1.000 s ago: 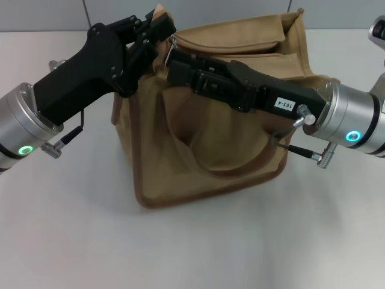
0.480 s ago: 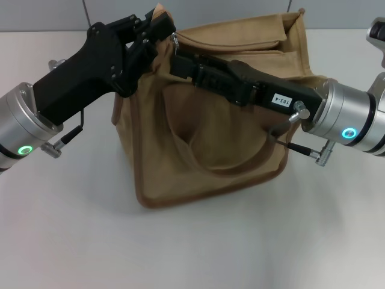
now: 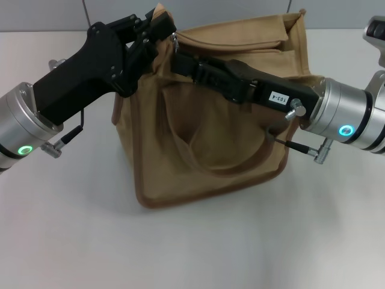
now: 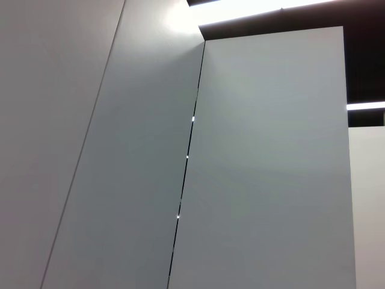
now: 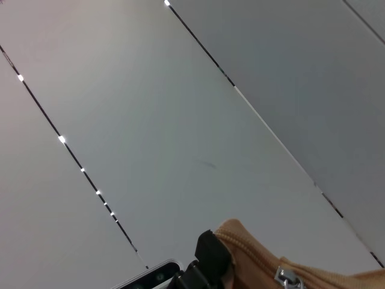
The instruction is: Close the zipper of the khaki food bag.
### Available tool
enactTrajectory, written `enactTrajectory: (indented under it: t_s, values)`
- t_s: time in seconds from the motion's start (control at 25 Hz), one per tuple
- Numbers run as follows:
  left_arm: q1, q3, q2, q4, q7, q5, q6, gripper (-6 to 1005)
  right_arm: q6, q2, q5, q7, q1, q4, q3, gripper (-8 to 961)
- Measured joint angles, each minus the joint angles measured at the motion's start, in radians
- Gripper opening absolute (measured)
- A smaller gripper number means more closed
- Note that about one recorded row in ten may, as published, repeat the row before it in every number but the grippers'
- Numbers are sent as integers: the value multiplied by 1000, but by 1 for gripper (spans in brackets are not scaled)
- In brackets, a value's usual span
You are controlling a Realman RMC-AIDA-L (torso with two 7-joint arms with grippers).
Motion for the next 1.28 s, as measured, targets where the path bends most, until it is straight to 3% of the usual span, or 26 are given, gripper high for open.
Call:
enactTrajectory:
  t_s: [0.2, 0.64, 0.84, 1.08, 1.28]
  values:
    - [-1, 0, 0, -1, 0, 0, 0, 109, -20, 0, -7, 0, 7, -2, -11, 284]
    - [-5, 0, 0, -7, 0, 0, 1, 111, -15, 0, -2, -4, 5, -11, -15, 280]
    - [-9, 0, 0, -10, 0, 0, -1, 112, -58, 0, -1, -6, -3, -11, -6, 448]
    - [-12, 0, 0, -11, 2, 0, -5, 112, 2, 0, 3, 5, 1, -11, -5, 537]
    - [-14, -1, 0, -11, 8, 0, -7, 113, 2, 0, 3, 3, 5, -11, -4, 536]
